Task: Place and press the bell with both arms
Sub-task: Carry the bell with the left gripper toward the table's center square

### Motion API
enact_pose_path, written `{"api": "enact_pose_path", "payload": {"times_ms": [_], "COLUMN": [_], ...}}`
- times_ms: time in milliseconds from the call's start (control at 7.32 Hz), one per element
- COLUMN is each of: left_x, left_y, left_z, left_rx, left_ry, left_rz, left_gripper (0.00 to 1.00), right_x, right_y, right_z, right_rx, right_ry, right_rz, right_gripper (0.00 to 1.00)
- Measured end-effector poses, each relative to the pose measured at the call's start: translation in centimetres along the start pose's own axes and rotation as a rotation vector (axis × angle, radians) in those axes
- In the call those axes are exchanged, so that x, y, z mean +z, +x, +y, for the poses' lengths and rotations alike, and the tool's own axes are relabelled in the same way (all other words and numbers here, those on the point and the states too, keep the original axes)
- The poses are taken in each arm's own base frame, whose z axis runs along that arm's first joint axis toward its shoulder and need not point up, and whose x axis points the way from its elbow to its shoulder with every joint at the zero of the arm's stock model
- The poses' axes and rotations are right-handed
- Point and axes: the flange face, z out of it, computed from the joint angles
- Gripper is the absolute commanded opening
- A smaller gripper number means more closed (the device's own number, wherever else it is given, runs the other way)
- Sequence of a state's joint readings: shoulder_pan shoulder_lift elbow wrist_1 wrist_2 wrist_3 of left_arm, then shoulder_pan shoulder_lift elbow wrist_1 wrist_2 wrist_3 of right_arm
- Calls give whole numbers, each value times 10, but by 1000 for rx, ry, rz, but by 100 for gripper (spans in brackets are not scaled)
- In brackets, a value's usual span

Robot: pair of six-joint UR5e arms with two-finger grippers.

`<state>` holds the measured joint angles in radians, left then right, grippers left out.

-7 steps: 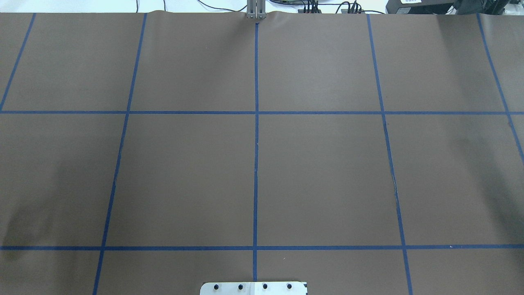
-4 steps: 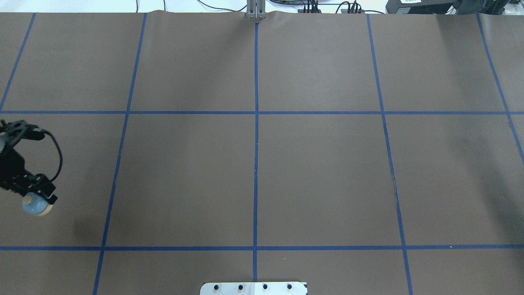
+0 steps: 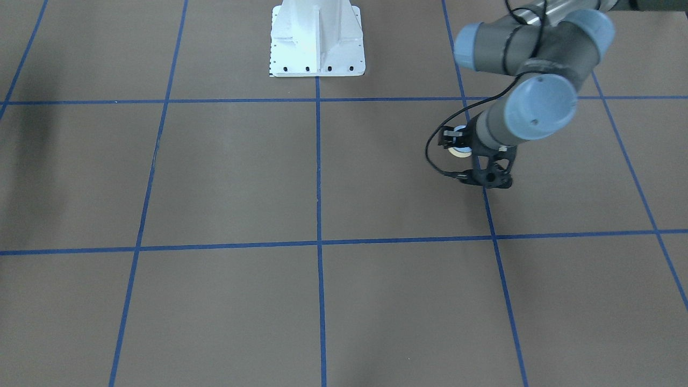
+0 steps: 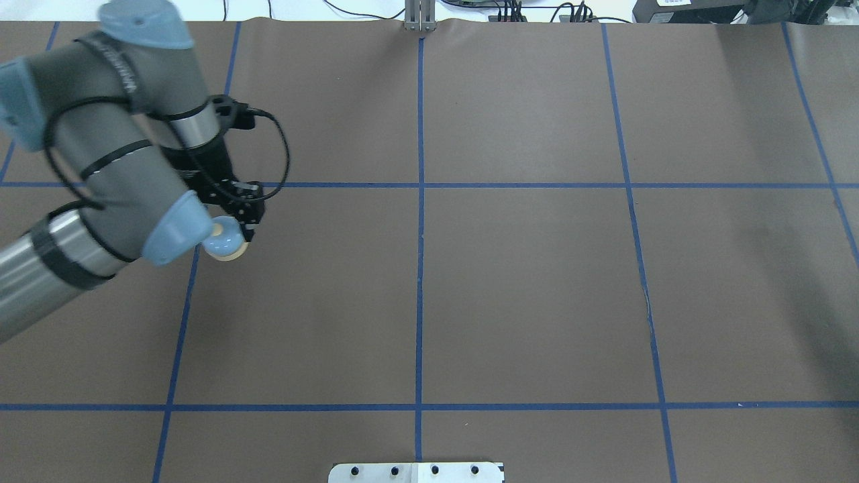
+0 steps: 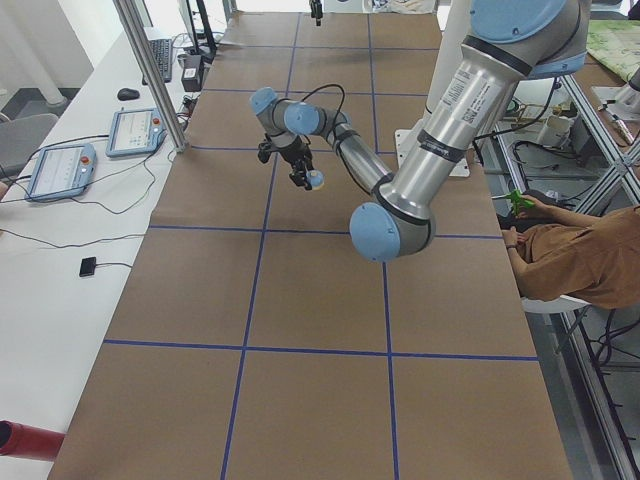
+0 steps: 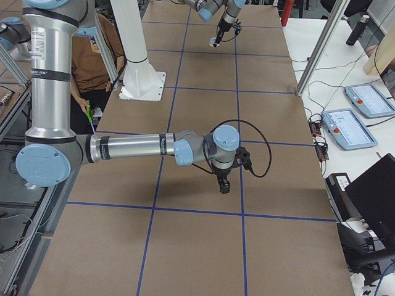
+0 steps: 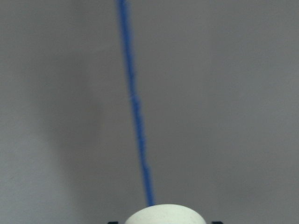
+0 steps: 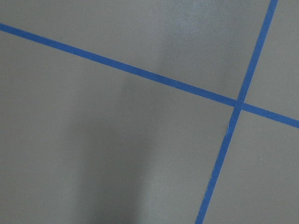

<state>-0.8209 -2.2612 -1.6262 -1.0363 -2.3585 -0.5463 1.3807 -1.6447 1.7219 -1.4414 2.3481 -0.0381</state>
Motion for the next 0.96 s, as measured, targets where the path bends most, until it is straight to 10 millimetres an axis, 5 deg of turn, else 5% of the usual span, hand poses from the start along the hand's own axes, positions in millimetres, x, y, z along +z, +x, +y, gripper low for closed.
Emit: {"api": "enact_pose_path", "payload": {"times_ms": [137,410,547,957], "left_x": [0,31,50,77], "left_y": [57,169,200,234], "left_z": [-20,-62,-74,-75], "left_rx": [-26,-78,-96,-101], "left_ry": [-16,-16,-15,-27], "left_rz": [-18,1,14,21], "left_gripper": [0,0,0,0], "right_x": [0,1,3,6], "right_y": [-1,-3,-4,-8], "right_z": [0,-1,-2,-4], "right_rx": [-2,-5,-8,-15], "right_ry": [1,-2,-5,-11], "right_rz": [-4,-7,-7,-9], "right_gripper": [100,100,100,100]}}
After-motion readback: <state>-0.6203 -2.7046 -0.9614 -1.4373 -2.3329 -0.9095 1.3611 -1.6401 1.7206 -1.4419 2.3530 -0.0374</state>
